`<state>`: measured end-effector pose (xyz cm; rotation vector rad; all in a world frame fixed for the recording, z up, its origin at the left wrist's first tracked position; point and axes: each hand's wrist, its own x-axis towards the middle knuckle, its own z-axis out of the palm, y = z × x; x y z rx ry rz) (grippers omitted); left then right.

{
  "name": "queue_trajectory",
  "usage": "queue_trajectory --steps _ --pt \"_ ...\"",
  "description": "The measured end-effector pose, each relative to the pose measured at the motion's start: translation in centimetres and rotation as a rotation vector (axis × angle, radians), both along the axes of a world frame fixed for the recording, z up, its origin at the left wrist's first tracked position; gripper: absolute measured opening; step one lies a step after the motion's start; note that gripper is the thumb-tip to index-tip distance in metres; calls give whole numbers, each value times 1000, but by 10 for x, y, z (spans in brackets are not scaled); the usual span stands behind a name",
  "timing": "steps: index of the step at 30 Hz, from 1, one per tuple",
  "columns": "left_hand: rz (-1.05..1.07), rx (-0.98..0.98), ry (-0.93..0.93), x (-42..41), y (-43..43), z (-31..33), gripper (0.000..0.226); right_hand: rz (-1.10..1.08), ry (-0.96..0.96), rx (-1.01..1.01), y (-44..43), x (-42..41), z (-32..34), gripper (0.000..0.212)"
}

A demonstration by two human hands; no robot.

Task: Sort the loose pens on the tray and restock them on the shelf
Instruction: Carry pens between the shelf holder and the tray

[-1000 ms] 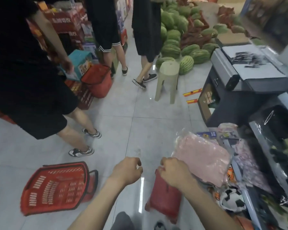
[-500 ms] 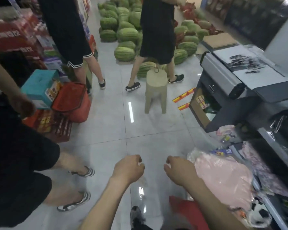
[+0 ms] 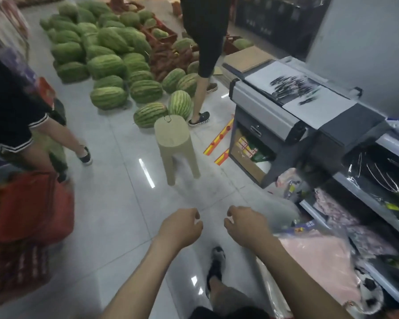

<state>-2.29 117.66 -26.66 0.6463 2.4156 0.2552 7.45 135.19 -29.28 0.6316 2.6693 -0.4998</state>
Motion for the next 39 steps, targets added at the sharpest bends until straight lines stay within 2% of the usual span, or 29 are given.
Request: queue_trajectory --steps 8,15,24,26,33,39 --pt "-122 -44 -5 -152 115 6 43 -60 -38 -29 89 -134 4 34" --pt "-234 -39 15 -278 183 -7 43 -123 -43 28 148 -244 -6 35" --pt "-521 -12 85 -425 285 -8 32 -373 -81 114 219 -351 8 42" --pt "-641 -9 116 -447 313 -6 34 -428 -94 154 236 -364 13 43" --pt "-770 66 126 -485 418 5 24 -661 -66 152 308 -388 24 33" --pt "-854 59 151 -496 530 5 16 -807 -33 124 403 -397 18 38"
